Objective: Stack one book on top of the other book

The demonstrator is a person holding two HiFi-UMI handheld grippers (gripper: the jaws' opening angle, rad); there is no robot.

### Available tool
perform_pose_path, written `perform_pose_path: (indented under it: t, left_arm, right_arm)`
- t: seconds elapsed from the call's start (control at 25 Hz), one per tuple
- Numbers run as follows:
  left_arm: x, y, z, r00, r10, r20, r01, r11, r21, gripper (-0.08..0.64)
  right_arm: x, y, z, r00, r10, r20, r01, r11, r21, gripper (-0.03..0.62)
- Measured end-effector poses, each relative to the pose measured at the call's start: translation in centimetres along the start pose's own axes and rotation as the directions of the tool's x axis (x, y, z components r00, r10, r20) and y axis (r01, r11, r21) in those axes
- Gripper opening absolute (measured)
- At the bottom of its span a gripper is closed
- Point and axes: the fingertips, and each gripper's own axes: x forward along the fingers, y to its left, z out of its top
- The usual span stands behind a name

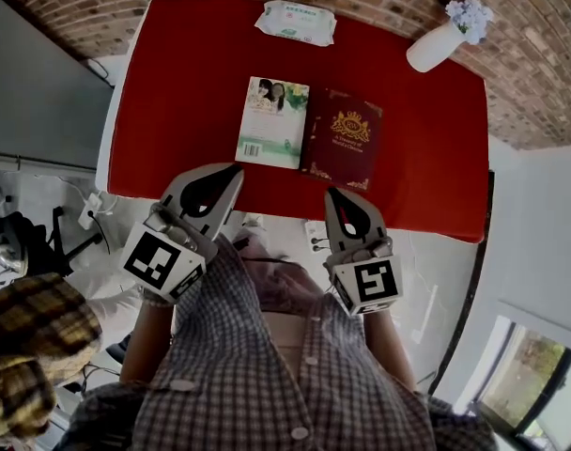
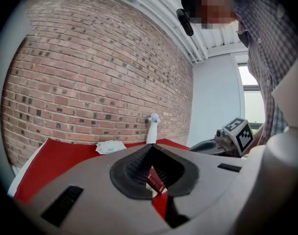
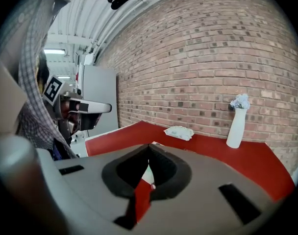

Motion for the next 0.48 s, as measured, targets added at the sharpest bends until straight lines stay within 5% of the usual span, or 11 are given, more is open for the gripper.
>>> perform_pose_path:
  t: [0.48]
  left_arm:
    - [1.0,8.7,-1.7,0.999,-0.007,-0.052,0.005,0.999,-0.046,0.006]
  right_arm:
    - [11.3,4.8,-2.9,0.968,0.083,-0.238,-0.154,0.942,-0.298,0.017]
